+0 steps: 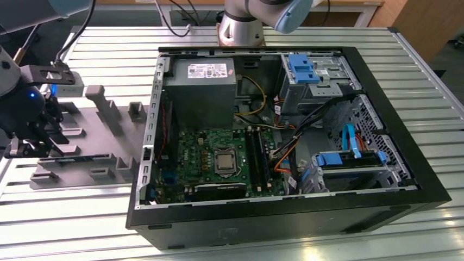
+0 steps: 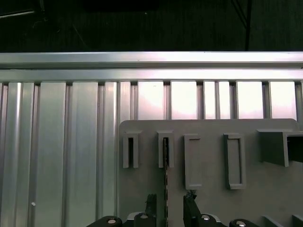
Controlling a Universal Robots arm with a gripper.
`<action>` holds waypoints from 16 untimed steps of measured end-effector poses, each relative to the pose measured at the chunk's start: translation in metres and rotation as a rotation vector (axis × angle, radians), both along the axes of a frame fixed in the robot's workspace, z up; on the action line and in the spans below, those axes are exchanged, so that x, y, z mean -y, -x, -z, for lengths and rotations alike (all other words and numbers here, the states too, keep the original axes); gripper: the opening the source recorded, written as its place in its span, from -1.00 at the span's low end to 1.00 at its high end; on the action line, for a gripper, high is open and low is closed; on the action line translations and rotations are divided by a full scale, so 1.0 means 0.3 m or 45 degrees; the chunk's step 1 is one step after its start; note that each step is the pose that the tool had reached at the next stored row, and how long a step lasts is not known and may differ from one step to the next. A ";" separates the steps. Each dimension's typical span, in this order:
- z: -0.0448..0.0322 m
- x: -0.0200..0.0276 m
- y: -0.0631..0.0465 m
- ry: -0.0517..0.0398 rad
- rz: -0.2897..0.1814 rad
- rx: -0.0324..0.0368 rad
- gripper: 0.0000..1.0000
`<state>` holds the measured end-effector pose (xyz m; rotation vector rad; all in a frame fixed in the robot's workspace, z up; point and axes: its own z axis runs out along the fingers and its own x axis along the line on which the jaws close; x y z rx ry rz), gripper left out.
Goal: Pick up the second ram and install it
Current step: 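Pick up the second ram and move it above second insertion slot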
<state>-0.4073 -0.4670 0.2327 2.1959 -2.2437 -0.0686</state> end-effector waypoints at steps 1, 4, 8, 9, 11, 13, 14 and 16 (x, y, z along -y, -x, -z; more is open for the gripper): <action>0.002 0.000 0.003 0.000 0.000 0.0000 -0.29; 0.015 0.000 0.008 0.000 0.000 0.0003 -0.29; 0.039 0.000 0.009 0.000 -0.003 -0.0001 -0.29; 0.045 0.000 0.009 0.000 -0.003 0.0000 -0.29; 0.057 0.000 0.009 0.000 -0.003 0.0001 -0.29; 0.069 0.000 0.009 0.000 -0.003 0.0000 -0.29; 0.075 0.000 0.009 0.000 -0.003 0.0000 -0.29; 0.088 0.000 0.009 0.000 -0.003 0.0000 -0.29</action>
